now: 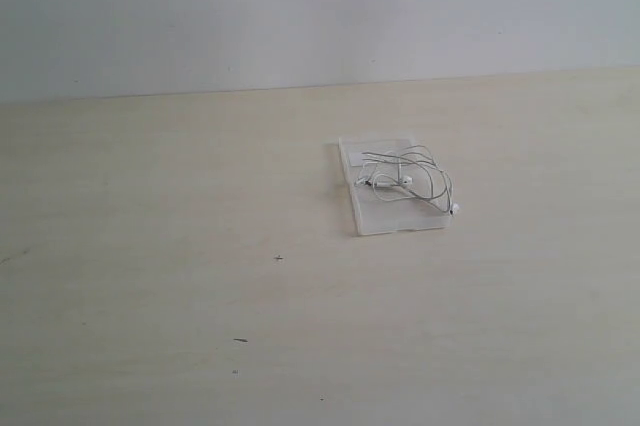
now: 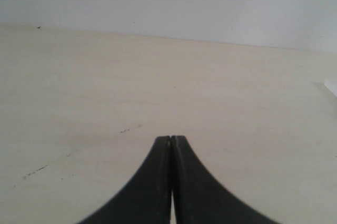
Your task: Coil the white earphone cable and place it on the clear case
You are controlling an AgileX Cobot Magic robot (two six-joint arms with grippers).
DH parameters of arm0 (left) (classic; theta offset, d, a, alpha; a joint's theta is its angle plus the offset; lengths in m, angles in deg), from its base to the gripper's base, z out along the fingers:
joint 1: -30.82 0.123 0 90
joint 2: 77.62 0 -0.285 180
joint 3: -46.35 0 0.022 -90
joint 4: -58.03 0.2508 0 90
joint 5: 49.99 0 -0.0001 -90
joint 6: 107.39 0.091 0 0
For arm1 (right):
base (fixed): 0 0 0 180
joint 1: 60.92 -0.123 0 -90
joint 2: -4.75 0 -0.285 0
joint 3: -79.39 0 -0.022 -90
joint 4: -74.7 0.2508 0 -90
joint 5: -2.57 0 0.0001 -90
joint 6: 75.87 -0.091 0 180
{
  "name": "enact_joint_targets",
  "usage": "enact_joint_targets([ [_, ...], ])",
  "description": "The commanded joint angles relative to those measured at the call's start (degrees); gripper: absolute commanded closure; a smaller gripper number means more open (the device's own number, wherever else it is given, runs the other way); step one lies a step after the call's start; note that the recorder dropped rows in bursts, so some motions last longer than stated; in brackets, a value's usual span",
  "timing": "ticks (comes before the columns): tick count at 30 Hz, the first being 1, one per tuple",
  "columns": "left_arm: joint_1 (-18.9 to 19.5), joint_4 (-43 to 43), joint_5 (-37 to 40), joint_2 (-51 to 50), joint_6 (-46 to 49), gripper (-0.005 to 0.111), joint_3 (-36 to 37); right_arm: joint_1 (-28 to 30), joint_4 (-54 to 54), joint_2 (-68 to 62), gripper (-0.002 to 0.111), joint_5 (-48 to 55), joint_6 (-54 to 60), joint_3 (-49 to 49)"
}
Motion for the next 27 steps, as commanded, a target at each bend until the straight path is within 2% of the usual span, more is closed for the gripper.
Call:
enact_joint_targets([
  [1,0.16,-0.18,-0.29,0.31,-0.03,0.107,0.14,0.29,-0.63,0.35,0.108,7.64,1.26,-0.24],
  [7,0.16,-0.18,-0.29,0.31,-0.03,0.107,0.14,0.29,-0.71,0.35,0.108,15.89,0.50,-0.24],
  [9,0.16,-0.18,-0.29,0.31,-0.03,0.107,0.14,0.29,-4.85,0.35,0.108,18.11,-2.50,-0.24],
  [12,0.16,-0.18,-0.29,0.31,-0.03,0.107,0.14,0.29,-16.98,0.35,0.108,22.23,-16.88,-0.24],
  [16,0.16,-0.18,-0.29,0.31,-0.03,0.107,0.14,0.29,-31.75,0.35,0.108,21.11,-36.04,-0.24],
  [18,0.16,-0.18,-0.29,0.31,-0.03,0.107,0.14,0.29,-38.01,0.35,0.108,20.80,-39.93,-0.24],
  [20,0.16,-0.18,-0.29,0.31,-0.03,0.107,0.14,0.29,-41.53,0.35,0.108,20.80,-40.68,-0.24],
  [27,0.16,-0.18,-0.29,0.31,-0.03,0.107,0.14,0.29,-41.06,0.35,0.108,20.69,-40.84,-0.24],
])
